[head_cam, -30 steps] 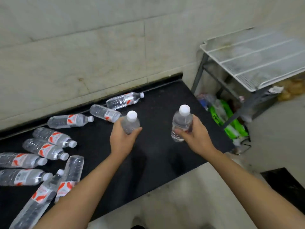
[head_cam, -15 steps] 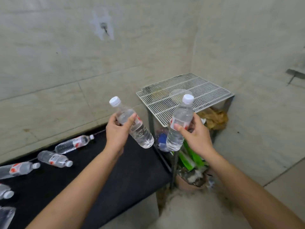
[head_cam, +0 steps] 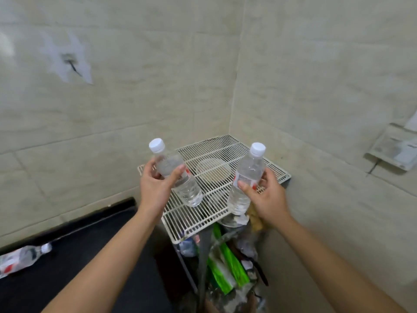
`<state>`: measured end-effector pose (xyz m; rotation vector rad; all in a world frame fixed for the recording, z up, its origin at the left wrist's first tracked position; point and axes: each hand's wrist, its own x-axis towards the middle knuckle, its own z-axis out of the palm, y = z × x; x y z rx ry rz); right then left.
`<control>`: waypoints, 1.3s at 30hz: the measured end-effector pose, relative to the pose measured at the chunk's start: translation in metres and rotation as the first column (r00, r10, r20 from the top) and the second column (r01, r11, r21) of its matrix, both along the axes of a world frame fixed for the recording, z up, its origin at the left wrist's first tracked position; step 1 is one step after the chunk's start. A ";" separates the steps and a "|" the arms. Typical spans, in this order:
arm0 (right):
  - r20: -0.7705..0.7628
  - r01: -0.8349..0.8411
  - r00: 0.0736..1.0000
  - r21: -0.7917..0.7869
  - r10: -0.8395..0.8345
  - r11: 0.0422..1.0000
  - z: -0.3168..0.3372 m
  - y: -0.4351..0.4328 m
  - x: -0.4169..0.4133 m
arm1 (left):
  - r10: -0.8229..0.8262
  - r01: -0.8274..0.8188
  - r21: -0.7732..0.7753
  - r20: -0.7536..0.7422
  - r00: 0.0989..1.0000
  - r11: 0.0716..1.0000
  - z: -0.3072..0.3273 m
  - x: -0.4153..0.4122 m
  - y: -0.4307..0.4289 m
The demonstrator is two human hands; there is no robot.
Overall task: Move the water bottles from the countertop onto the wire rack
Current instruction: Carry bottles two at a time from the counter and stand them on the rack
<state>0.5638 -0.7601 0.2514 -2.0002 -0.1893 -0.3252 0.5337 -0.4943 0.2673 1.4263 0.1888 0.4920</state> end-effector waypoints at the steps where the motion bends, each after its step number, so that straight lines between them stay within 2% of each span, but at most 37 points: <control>1: -0.006 -0.016 1.000 -0.022 0.015 1.000 0.002 0.001 0.015 | -0.002 0.002 0.009 -0.002 1.000 1.000 -0.003 0.016 0.000; 6: -0.055 -0.057 0.997 -0.052 0.054 0.997 -0.003 0.013 0.072 | -0.027 0.031 0.049 -0.080 0.996 0.998 -0.021 0.072 0.011; 10: -0.063 -0.117 0.992 -0.074 0.113 0.990 -0.019 0.020 0.106 | -0.058 0.058 0.000 -0.131 0.990 0.998 -0.031 0.099 0.027; 16: -0.086 -0.295 0.955 -0.138 0.285 0.946 -0.032 0.011 0.154 | -0.035 0.028 -0.048 -0.145 0.989 0.998 -0.036 0.099 0.026; 19: -0.089 -0.392 0.920 -0.161 0.382 0.906 -0.037 0.009 0.165 | 0.011 -0.010 0.007 -0.140 0.990 1.000 -0.035 0.096 0.017; 22: -0.004 -0.519 0.855 0.017 0.519 0.855 -0.029 0.009 0.175 | 0.098 -0.089 0.059 -0.165 0.981 0.994 -0.028 0.094 -0.004; 25: 0.049 -0.621 0.778 0.206 0.626 0.756 -0.015 0.011 0.185 | 0.166 -0.129 0.179 -0.209 0.964 0.975 -0.016 0.099 -0.032; 29: -0.016 -0.703 0.670 0.306 0.742 0.642 -0.010 0.014 0.200 | 0.293 -0.230 0.246 -0.262 0.920 0.942 -0.013 0.102 -0.061; 32: -0.108 -0.735 0.560 0.394 0.821 0.552 -0.013 0.014 0.204 | 0.396 -0.354 0.200 -0.241 0.886 0.914 -0.014 0.097 -0.072; 35: -0.169 -0.740 0.524 0.396 0.835 0.544 -0.014 0.014 0.206 | 0.430 -0.406 0.149 -0.221 0.875 0.902 -0.013 0.089 -0.072; 39: -0.234 -0.710 0.525 0.409 0.818 0.573 -0.009 0.020 0.205 | 0.440 -0.383 0.252 -0.234 0.867 0.889 -0.010 0.078 -0.059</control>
